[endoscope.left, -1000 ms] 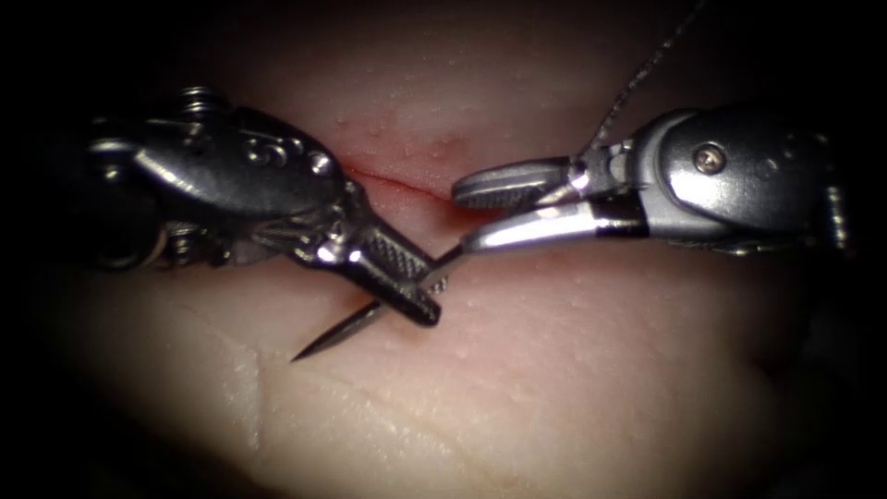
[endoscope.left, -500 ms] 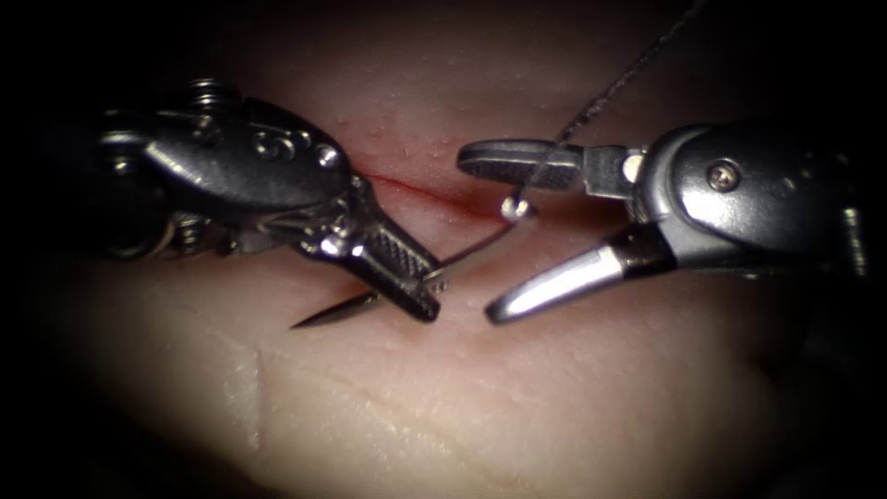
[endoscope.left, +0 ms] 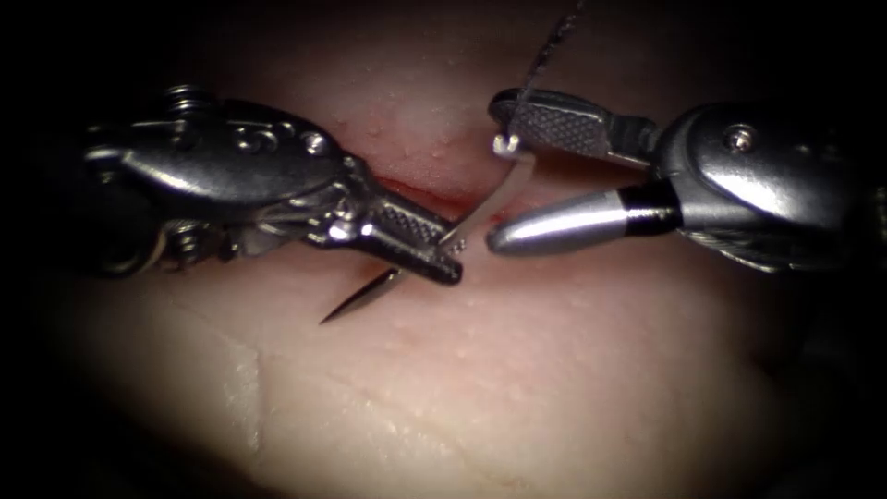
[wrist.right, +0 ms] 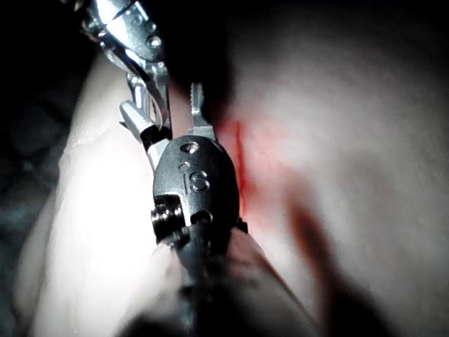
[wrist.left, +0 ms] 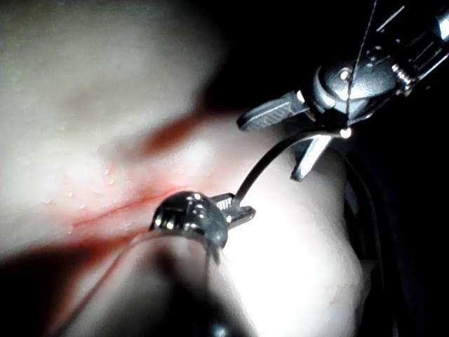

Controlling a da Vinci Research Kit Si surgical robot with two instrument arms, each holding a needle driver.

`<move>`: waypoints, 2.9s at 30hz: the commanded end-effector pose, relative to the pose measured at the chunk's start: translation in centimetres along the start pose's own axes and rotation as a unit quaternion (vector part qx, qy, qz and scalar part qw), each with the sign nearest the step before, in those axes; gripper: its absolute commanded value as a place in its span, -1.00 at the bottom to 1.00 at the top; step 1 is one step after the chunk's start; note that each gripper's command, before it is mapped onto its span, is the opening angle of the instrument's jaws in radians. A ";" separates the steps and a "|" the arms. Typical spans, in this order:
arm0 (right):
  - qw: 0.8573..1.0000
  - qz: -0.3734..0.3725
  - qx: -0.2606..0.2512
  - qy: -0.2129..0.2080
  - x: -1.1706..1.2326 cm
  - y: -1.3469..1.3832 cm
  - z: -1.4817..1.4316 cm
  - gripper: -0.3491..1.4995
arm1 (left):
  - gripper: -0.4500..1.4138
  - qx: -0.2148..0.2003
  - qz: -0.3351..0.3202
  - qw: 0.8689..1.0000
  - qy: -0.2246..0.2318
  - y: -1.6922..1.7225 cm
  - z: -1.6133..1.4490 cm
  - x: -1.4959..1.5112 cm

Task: Wound Closure
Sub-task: Left hand passes needle to right hand, then right hand throws needle through skin above incision

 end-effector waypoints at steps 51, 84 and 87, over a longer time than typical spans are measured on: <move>0.979 -0.097 -0.179 0.005 0.24 -0.08 0.44 0.53 | -1.00 0.177 -0.022 0.965 0.190 0.06 0.15 -0.04; 0.977 -0.142 -0.159 0.031 0.22 -0.03 0.38 -1.00 | 0.71 0.114 -0.043 0.971 0.206 0.25 0.04 -0.01; 0.978 -0.135 -0.157 0.032 0.22 0.05 0.37 -1.00 | 0.77 0.120 -0.045 0.970 0.205 0.29 -0.04 -0.04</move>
